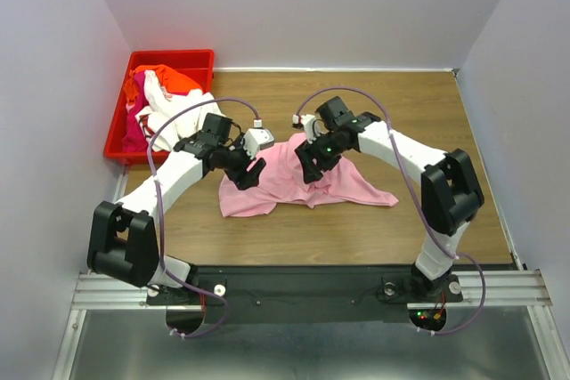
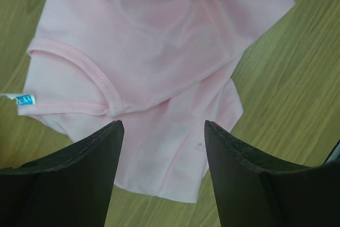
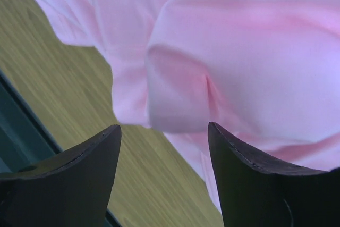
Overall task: Fold and stack the t-shirts
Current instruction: Flatten the tshirt out
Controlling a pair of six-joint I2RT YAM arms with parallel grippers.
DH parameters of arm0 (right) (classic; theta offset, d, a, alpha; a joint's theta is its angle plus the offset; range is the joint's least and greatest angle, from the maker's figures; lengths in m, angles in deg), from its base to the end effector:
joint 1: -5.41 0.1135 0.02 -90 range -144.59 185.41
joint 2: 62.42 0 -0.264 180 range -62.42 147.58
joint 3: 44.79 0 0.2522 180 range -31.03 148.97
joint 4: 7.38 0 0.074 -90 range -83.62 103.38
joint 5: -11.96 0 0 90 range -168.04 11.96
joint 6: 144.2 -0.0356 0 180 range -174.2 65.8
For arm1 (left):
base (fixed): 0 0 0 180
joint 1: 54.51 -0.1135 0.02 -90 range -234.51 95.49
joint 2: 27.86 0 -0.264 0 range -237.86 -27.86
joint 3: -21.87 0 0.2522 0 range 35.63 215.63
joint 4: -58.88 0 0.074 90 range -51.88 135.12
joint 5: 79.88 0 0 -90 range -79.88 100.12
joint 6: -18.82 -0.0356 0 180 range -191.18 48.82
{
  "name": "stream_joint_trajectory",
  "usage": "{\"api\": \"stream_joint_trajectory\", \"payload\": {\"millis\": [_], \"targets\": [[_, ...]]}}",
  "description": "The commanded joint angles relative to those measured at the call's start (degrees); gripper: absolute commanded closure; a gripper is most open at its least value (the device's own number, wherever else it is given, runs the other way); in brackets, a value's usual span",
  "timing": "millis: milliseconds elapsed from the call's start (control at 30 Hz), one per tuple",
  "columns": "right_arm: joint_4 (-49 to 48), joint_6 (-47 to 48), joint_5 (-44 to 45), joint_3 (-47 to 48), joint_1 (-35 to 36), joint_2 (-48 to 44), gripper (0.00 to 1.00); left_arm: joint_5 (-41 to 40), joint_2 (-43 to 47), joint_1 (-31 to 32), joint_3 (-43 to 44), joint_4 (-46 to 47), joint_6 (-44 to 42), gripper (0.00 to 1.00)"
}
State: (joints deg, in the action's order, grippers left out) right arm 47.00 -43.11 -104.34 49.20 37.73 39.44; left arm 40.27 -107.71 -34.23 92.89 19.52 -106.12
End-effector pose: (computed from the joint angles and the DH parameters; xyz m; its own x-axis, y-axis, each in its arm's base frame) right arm 0.3071 0.2130 0.2436 -0.6082 -0.5888 -0.5323 -0.7853 0.5442 0.2952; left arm 0.2682 -0.1182 0.2566 -0.2216 0.6098 -0.7609 0.9036 0.4218 0.0749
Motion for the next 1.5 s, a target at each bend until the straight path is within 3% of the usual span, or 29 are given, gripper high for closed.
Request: {"api": "stream_joint_trajectory", "payload": {"millis": [0,100,133,167,233,267,333,467,733,800,833,900,1133,1233,1367,1467], "targets": [[-3.35,-2.74,3.44,4.23,0.91,4.38,0.28,0.62,0.49,0.12,-1.79,3.01,2.59,0.27],[-4.06,-3.71,5.56,5.29,1.08,6.59,0.44,-0.35,0.49,0.12,-1.88,3.63,3.21,0.27],[-3.97,-4.32,6.26,5.99,1.0,7.03,0.67,-0.44,0.49,0.21,-1.88,3.72,3.12,0.27],[-3.97,-4.41,6.53,5.91,1.0,6.68,0.78,-0.71,0.49,0.21,-1.88,3.81,3.12,0.27],[-3.88,-4.76,6.62,4.6,0.91,3.63,0.96,-0.88,0.4,0.12,-1.97,3.81,2.95,0.29],[-3.88,-5.63,6.44,3.81,0.39,2.04,0.99,-0.88,0.23,0.12,-1.97,3.9,2.77,0.29],[-3.8,-6.43,3.04,2.31,-1.63,-0.86,0.99,-1.06,-0.48,0.21,-1.8,3.81,2.33,0.31],[-0.65,-6.79,-5.85,-2.08,-14.95,-4.74,0.99,-0.88,-1.88,0.56,-0.83,3.98,2.16,0.32],[9.02,0.06,-18.5,-8.86,-31.06,6.75,0.98,-1.15,-5.84,4.51,2.51,4.25,2.24,0.32],[10.17,0.42,-20.1,-8.42,-33.44,9.31,0.87,-1.06,-6.63,4.86,3.21,4.25,2.59,0.32],[10.44,0.68,-20.71,-8.16,-35.46,10.54,0.7,-1.06,-6.89,5.3,3.39,4.33,2.68,0.32],[10.36,1.12,-19.84,-8.07,-37.23,9.5,0.55,-0.97,-7.07,5.65,3.65,4.42,2.86,0.32],[7.46,6.12,-9.74,-8.86,-38.38,-6.22,0.52,-0.62,-6.89,6.09,3.57,4.69,3.47,0.31],[7.46,9.12,-8.06,-10.26,-38.03,-11.5,0.57,-0.18,-6.46,6.01,3.13,4.86,4.0,0.31],[7.37,11.58,-1.66,-13.95,-30.33,-16.25,0.69,-0.09,-6.01,6.18,2.86,5.04,4.79,0.31],[4.31,11.24,5.53,-18.16,-23.21,-18.45,0.69,-0.36,-6.1,6.27,2.86,4.95,5.14,0.31]]}}
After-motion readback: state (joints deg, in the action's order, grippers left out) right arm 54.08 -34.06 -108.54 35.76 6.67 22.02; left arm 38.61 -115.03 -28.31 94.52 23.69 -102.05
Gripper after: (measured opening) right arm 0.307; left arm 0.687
